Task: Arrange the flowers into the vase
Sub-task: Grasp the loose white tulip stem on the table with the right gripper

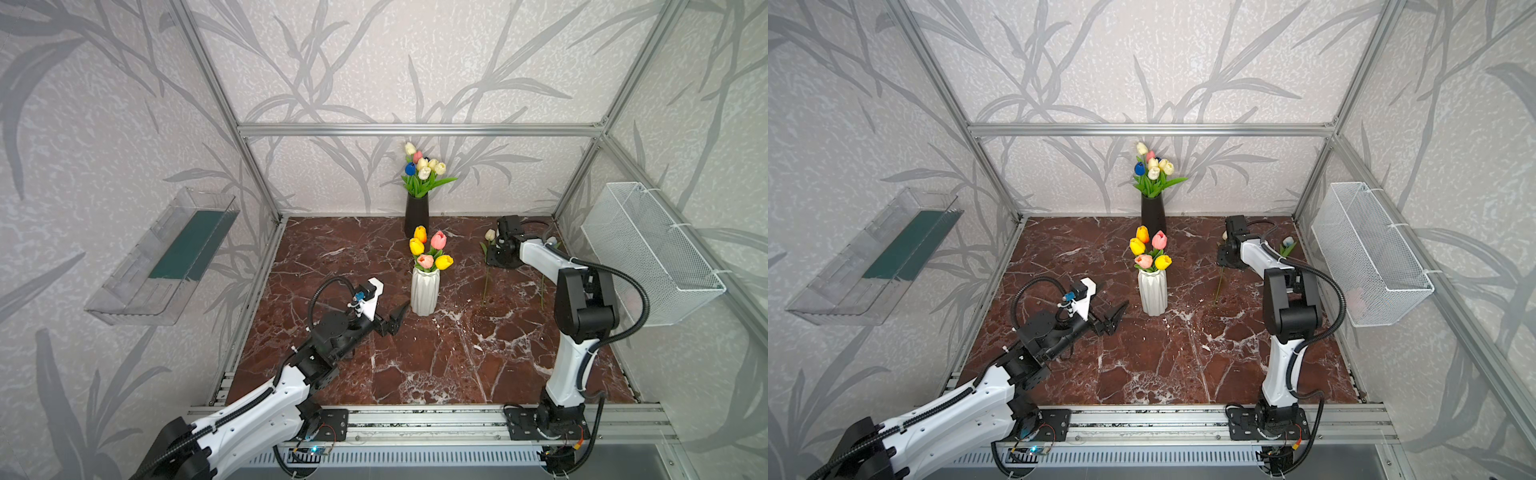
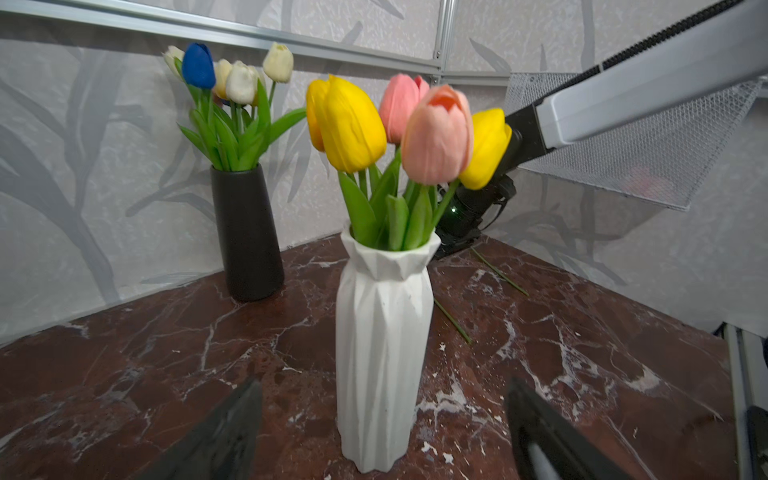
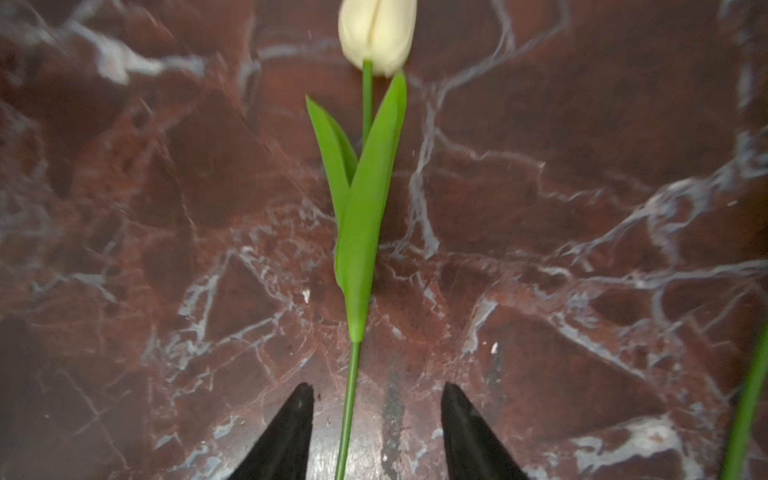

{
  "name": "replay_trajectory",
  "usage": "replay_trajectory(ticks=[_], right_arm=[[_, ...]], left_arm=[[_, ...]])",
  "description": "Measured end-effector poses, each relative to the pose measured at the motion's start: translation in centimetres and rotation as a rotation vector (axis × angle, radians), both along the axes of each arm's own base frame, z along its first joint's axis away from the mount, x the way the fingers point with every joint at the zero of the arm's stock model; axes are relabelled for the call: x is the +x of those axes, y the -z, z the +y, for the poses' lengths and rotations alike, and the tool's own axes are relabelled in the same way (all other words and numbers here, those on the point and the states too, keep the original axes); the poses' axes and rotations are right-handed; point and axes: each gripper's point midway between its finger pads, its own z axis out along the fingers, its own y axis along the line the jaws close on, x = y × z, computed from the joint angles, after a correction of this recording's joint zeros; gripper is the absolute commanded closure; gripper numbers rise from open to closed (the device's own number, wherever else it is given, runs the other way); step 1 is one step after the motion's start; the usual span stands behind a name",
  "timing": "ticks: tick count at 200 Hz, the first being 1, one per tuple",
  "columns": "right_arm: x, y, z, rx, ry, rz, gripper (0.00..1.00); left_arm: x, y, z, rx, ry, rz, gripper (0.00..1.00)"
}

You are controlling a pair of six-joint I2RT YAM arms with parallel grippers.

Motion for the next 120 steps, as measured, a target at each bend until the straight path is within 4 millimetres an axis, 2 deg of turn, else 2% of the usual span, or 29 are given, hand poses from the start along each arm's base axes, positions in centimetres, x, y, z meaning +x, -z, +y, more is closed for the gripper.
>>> replay_trajectory(ticks=[18,38,66,74,82,106,120], right_arm=[[-0.8,1.5,0.1,0.002,0.001,0.06,0.48],[-1.3,2.2,0.3,0.002,0.004,0.091,0.49],[-0.7,3.3,0.6,0.004,0.007,0.121,0.57],[-0.6,3.7,0.6,0.001,0.007,0.13,0.63],[-0.5,3.6,0.7,0.0,0.009,0.131,0.69],[-0.5,3.7,0.7,0.0,0.015,0.148,0.78],[-0.6,3.7,0.6,-0.006,0.018,0.153,0.81]], left_arm=[[-0.4,0.8,-0.3,0.012,0.015,0.017,0.09],[-0.5,1.1,-0.3,0.02,0.013,0.023,0.08],[-0.4,1.3,-0.2,0.038,0.005,0.015,0.08],[-0.3,1.4,-0.1,0.046,0.003,0.013,0.08],[-0.2,1.6,-0.2,0.053,-0.001,0.015,0.08],[0.1,2.2,-0.3,0.076,-0.008,0.028,0.08],[0.3,2.4,-0.4,0.081,-0.009,0.031,0.08]])
